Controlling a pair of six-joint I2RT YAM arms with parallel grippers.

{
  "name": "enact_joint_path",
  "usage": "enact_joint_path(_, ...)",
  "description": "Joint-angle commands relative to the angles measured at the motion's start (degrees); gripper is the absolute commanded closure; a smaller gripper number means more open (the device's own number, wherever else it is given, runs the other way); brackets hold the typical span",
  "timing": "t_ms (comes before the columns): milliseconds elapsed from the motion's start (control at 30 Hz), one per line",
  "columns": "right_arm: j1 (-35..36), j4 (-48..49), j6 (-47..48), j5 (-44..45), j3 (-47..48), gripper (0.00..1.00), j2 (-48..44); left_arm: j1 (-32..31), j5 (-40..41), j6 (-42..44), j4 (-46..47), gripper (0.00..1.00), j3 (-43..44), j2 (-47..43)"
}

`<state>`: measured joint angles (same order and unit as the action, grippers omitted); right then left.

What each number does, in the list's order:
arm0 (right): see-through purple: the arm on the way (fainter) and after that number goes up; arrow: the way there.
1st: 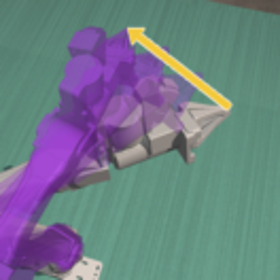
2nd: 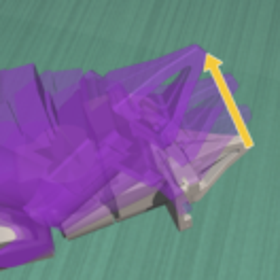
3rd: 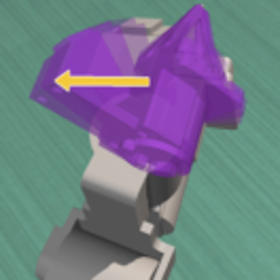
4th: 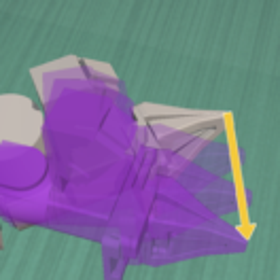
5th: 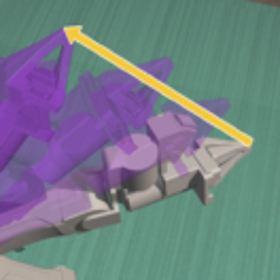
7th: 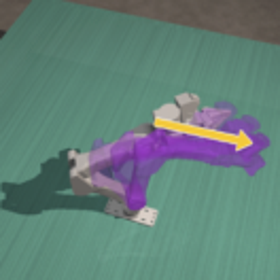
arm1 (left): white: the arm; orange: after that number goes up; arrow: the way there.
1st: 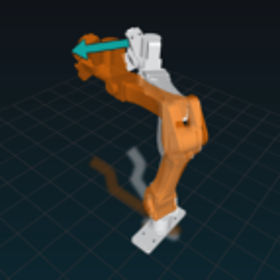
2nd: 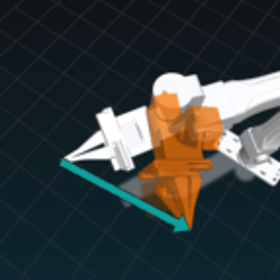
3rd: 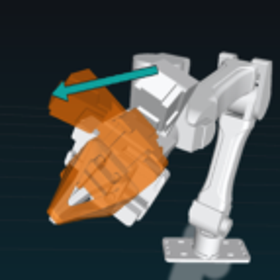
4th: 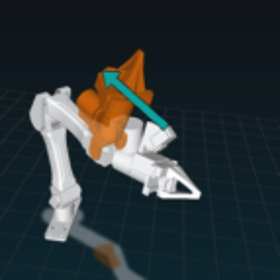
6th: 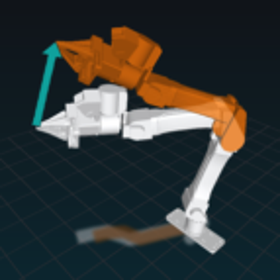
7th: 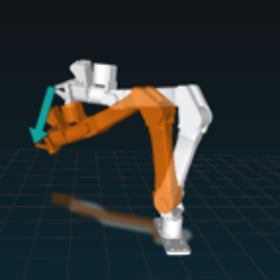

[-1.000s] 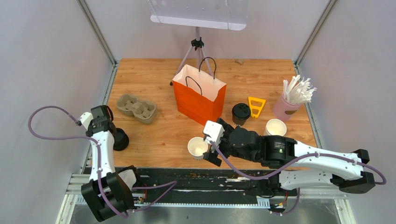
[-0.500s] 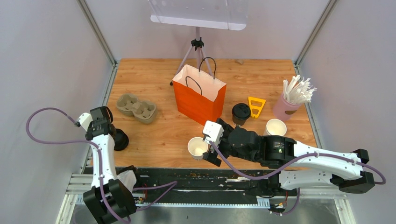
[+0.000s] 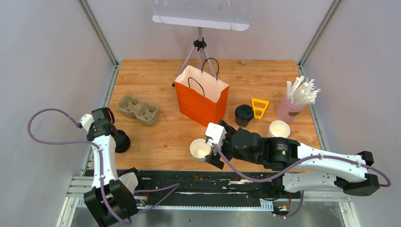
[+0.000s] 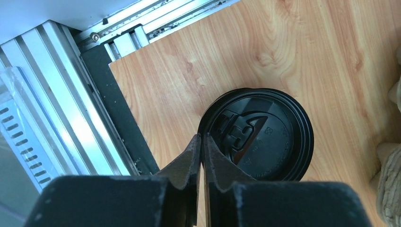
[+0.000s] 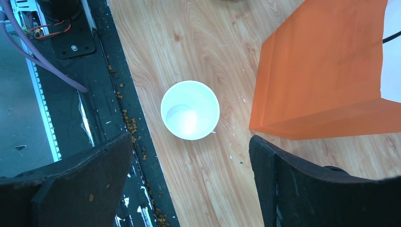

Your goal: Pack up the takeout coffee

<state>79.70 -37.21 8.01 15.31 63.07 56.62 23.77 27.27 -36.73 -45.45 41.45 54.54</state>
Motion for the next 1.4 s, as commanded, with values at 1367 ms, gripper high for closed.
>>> enact_joint_path(1367, 0.15, -0.03, -3.79, -1.69, 6.45, 0.07, 0.21, 0.66, 1.37, 4.44, 7.52, 0.67, -0.66, -0.22)
